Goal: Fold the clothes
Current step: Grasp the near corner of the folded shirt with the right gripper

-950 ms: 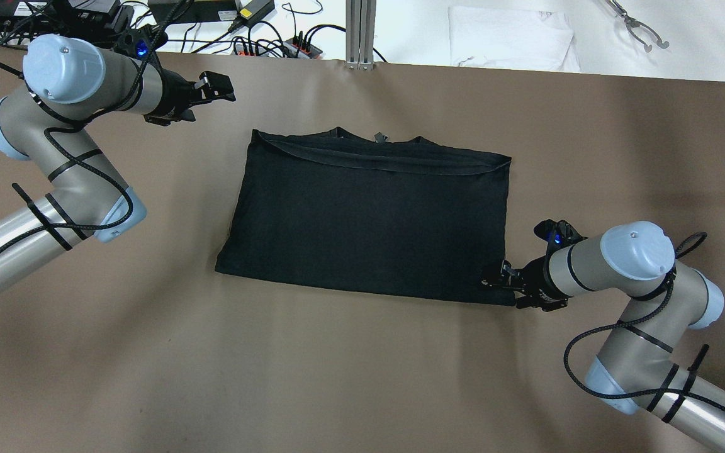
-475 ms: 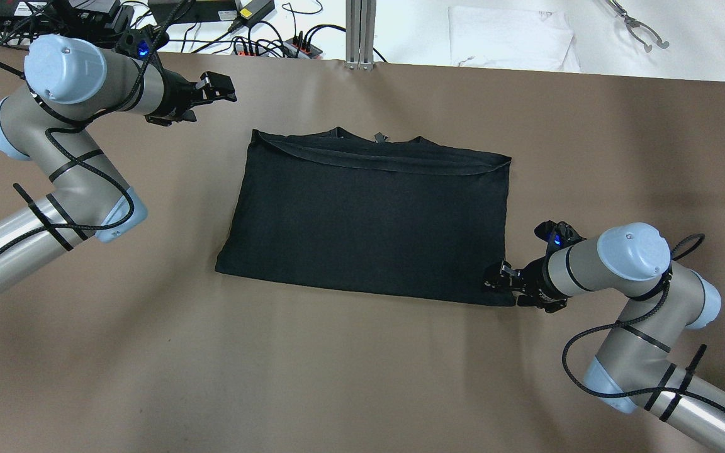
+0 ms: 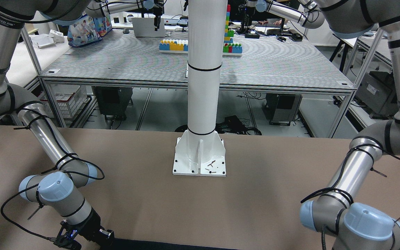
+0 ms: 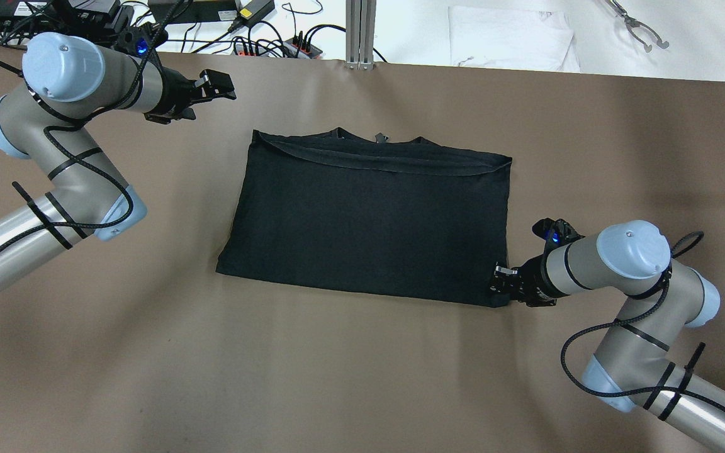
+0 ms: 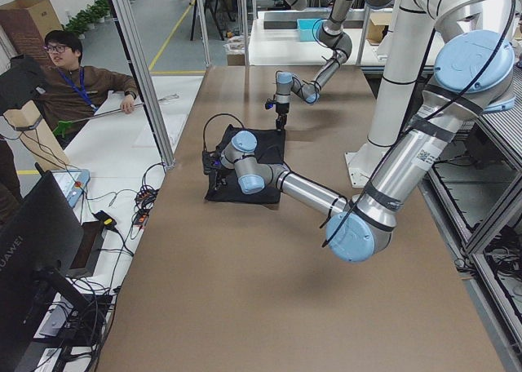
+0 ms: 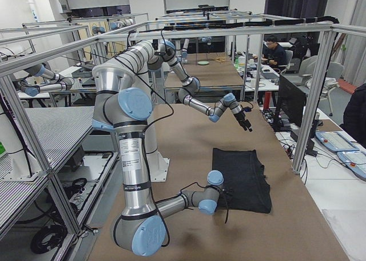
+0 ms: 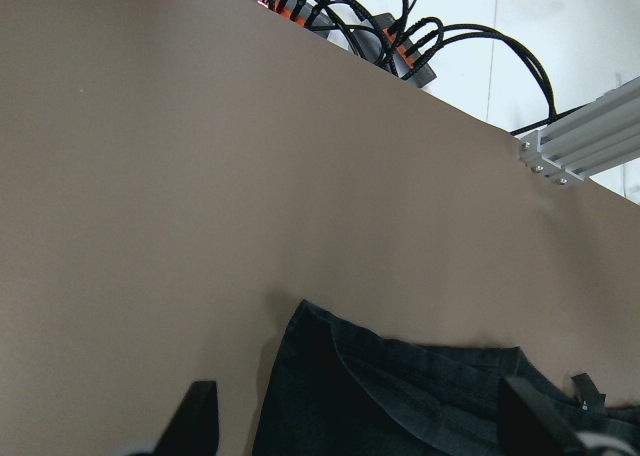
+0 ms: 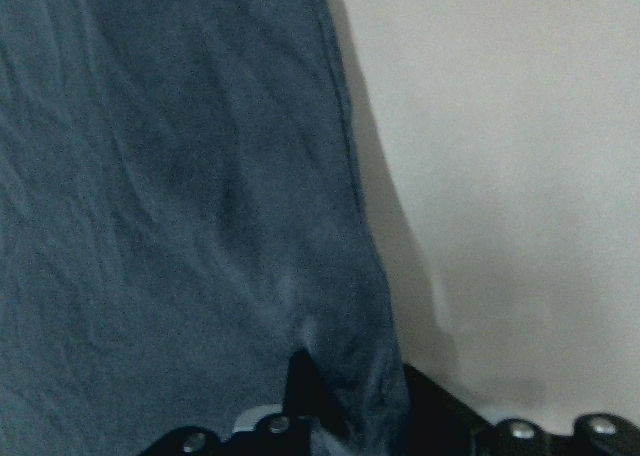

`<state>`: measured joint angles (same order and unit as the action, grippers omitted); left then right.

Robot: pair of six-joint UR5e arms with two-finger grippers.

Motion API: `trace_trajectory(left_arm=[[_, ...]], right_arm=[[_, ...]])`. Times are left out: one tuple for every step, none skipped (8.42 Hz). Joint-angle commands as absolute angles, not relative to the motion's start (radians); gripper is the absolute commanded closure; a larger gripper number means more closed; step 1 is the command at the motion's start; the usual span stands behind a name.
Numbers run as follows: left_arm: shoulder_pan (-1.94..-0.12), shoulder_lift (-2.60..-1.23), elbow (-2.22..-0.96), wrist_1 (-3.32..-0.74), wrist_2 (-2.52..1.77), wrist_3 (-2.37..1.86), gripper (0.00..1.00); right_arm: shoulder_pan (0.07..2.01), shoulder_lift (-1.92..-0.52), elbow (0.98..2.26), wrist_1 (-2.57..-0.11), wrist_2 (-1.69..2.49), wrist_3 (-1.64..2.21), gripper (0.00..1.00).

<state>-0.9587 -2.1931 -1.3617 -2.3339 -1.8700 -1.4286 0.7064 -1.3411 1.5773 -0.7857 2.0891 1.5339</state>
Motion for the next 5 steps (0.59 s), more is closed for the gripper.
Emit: trace_trajectory(left_arm=[[-0.966,-2.192,-1.362,-2.333,-1.870,-1.428,0.00],[-0.969,-2.189,-1.362,-2.335,-1.871,-1.428,0.00],[-0.973,-2.183,-1.367,-2.335,-1.870,-1.428,0.00],[-0.973,-2.169,-1.387,-2.335,-1.858,-1.428,0.00],[-0.971,-2.164,-1.391,-2.335,-1.853,-1.428,0.00]], right_arm=[[0.710,-1.351,1.647,-0.798,2.126,1.534,1.00],[0.710,-1.356,1.678,-0.798,2.150,1.535,1.00],[0.707,-1.376,1.724,-0.798,2.190,1.543,1.00],[0.701,-1.381,1.756,-0.796,2.236,1.555,1.00],[0.663,-1.385,1.793,-0.795,2.259,1.592,1.00]])
